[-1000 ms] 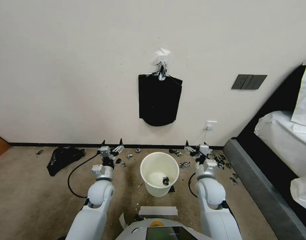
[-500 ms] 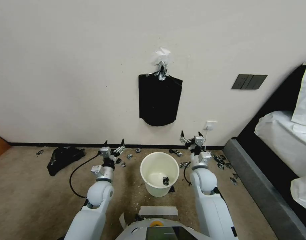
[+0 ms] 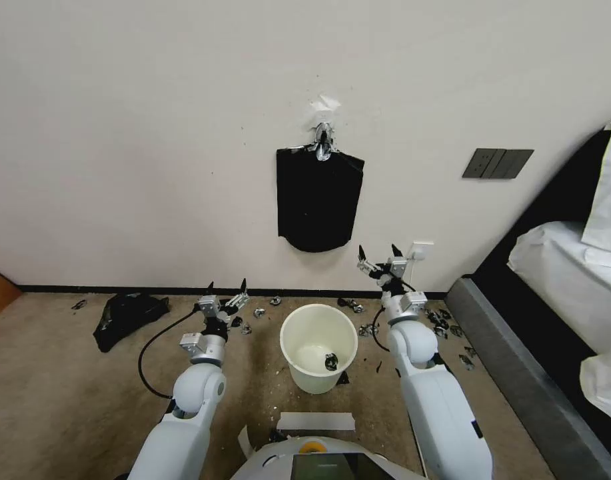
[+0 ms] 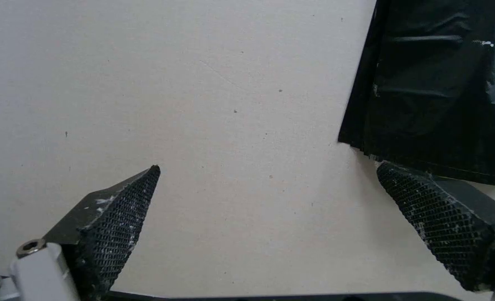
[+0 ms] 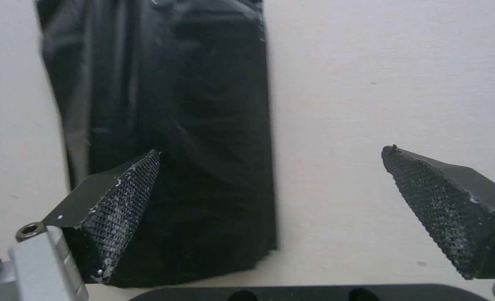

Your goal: Place a trash bag onto the trash bin.

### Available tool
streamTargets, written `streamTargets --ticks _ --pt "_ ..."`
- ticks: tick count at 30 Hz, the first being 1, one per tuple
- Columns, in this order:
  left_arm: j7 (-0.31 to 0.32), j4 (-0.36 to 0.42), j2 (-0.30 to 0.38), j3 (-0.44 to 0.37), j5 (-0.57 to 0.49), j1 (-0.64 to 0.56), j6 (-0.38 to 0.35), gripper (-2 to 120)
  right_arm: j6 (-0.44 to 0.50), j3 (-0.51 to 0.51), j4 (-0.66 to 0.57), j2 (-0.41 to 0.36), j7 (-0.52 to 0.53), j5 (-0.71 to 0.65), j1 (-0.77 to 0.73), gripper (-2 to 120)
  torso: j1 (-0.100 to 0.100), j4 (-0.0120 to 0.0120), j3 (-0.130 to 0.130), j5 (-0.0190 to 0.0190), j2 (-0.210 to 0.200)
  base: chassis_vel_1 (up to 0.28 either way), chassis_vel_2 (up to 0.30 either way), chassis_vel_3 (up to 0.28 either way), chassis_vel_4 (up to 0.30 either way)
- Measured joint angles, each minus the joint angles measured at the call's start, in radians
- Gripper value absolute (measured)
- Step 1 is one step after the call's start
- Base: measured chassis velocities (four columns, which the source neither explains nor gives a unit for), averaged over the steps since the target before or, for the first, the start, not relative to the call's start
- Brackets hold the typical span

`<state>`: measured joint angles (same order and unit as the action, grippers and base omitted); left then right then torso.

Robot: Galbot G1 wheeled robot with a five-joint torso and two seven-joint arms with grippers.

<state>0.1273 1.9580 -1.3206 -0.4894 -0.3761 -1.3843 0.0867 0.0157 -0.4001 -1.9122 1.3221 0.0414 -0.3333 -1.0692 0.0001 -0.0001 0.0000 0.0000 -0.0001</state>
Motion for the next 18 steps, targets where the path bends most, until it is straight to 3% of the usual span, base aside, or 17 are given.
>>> streamTargets --ticks 7,11,12,15,18 --pt "0.0 -0.006 -0.008 -0.006 0.001 -0.001 0.009 100 -0.014 0.074 0.013 -0.029 0.04 -0.145 0.074 100 0.0 0.0 0.0 0.0 0.0 0.0 0.0 0.0 0.0" --pt "0.0 -0.007 -0.009 -0.017 0.0 -0.003 0.015 100 -0.035 0.146 0.025 -0.036 0.11 -0.394 0.179 100 0.0 0.0 0.0 0.0001 0.0 0.0 0.0 0.0 0.0" --pt "0.0 -0.007 -0.009 -0.017 0.0 -0.003 0.015 100 -0.035 0.146 0.025 -0.036 0.11 -0.394 0.179 100 0.0 0.0 0.0 0.0001 0.0 0.0 0.0 0.0 0.0" --pt "0.0 -0.006 -0.011 -0.021 0.0 -0.007 0.017 100 -0.045 0.182 0.041 -0.038 0.143 -0.56 0.27 100 0.0 0.0003 0.0 0.0 0.0 0.0 0.0 0.0 0.0" --pt "0.0 -0.006 -0.012 -0.022 0.0 -0.008 0.018 100 -0.047 0.187 0.044 -0.039 0.146 -0.591 0.287 100 0.0 0.0002 0.0 -0.0001 0.0 0.0 0.0 0.0 0.0"
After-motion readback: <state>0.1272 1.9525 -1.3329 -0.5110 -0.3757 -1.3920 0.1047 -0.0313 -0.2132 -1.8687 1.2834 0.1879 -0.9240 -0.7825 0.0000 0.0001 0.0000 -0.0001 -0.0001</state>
